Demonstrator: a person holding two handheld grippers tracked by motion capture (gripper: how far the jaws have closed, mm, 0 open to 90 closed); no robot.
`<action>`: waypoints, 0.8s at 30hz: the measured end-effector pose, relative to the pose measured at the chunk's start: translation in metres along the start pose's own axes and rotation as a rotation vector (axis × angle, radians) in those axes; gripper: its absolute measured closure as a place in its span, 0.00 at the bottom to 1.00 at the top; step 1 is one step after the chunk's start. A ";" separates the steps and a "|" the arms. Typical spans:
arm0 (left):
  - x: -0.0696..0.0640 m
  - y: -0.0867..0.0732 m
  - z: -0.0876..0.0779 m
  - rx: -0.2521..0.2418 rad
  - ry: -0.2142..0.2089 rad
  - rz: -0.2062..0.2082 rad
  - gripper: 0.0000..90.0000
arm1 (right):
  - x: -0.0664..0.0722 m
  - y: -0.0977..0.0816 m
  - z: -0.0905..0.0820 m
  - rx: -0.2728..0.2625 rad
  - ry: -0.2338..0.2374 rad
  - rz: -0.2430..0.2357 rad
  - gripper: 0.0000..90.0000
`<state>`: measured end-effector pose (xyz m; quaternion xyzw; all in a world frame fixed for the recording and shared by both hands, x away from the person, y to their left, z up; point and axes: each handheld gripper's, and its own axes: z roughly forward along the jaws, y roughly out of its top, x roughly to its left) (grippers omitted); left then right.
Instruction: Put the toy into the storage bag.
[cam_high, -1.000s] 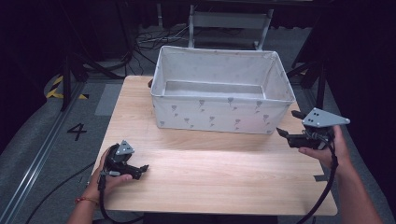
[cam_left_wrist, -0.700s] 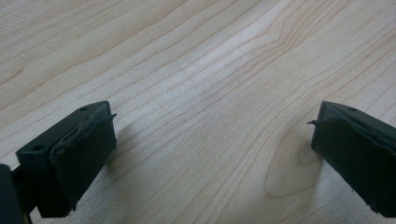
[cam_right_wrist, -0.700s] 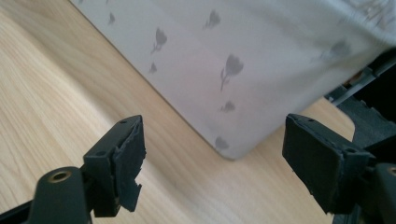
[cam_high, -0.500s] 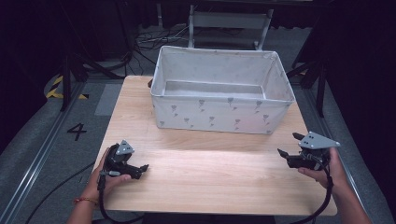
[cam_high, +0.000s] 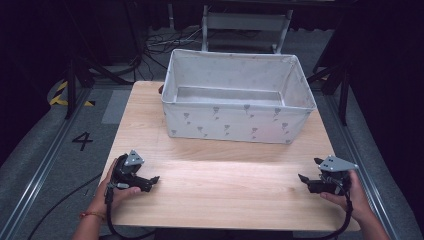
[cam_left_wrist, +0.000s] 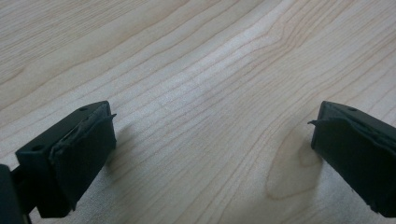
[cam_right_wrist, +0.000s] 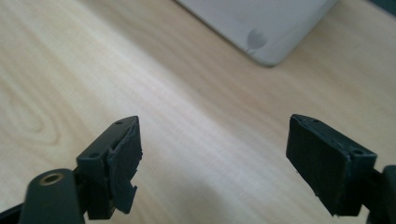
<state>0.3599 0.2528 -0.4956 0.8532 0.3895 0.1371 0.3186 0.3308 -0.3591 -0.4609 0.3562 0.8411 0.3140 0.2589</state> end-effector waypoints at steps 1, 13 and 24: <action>0.000 0.000 0.000 -0.001 -0.001 -0.004 0.00 | 0.002 -0.005 0.001 0.000 0.003 0.003 0.19; 0.000 0.000 0.000 -0.001 0.000 0.000 0.00 | 0.001 -0.043 0.011 -0.012 0.056 0.179 0.20; -0.002 -0.001 0.000 -0.001 0.009 -0.025 0.00 | -0.002 -0.042 0.014 0.018 0.060 0.252 0.16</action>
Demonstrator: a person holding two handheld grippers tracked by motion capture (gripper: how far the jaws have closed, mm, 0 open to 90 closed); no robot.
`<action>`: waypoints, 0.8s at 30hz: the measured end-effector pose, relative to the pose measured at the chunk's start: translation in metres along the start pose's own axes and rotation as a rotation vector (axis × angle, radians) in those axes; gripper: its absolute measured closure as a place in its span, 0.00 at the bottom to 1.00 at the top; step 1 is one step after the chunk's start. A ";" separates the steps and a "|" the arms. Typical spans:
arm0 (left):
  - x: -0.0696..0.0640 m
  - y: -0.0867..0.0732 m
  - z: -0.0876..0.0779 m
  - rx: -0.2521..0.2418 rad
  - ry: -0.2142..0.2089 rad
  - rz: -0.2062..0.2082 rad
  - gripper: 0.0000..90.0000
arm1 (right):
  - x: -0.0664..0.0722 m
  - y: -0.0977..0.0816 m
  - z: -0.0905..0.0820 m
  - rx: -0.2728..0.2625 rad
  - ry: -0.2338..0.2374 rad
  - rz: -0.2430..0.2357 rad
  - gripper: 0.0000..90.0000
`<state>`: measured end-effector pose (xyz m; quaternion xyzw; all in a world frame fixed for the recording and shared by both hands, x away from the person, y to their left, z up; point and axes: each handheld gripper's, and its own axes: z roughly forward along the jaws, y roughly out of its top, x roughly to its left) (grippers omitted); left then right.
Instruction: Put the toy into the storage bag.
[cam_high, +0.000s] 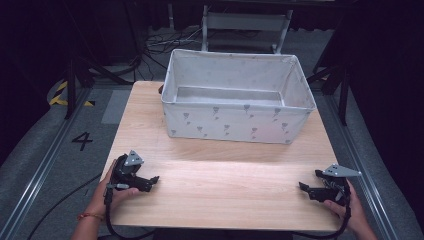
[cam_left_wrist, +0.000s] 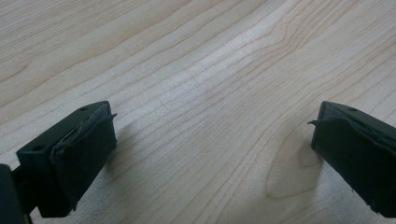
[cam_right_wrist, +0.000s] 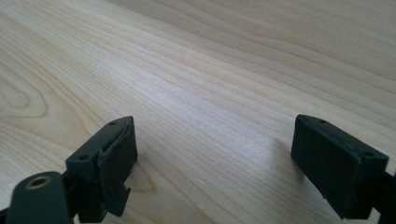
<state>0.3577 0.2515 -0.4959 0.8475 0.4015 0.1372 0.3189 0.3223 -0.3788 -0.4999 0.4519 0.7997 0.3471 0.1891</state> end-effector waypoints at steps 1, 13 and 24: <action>0.000 0.000 0.000 0.000 0.000 0.001 0.00 | 0.000 0.000 0.000 0.000 -0.003 0.003 0.15; 0.001 0.002 0.001 0.004 0.008 -0.005 0.00 | 0.000 0.000 0.000 0.004 -0.012 0.013 0.14; 0.001 0.002 0.002 0.000 0.018 -0.008 0.00 | 0.000 0.000 0.000 0.004 -0.015 0.013 0.13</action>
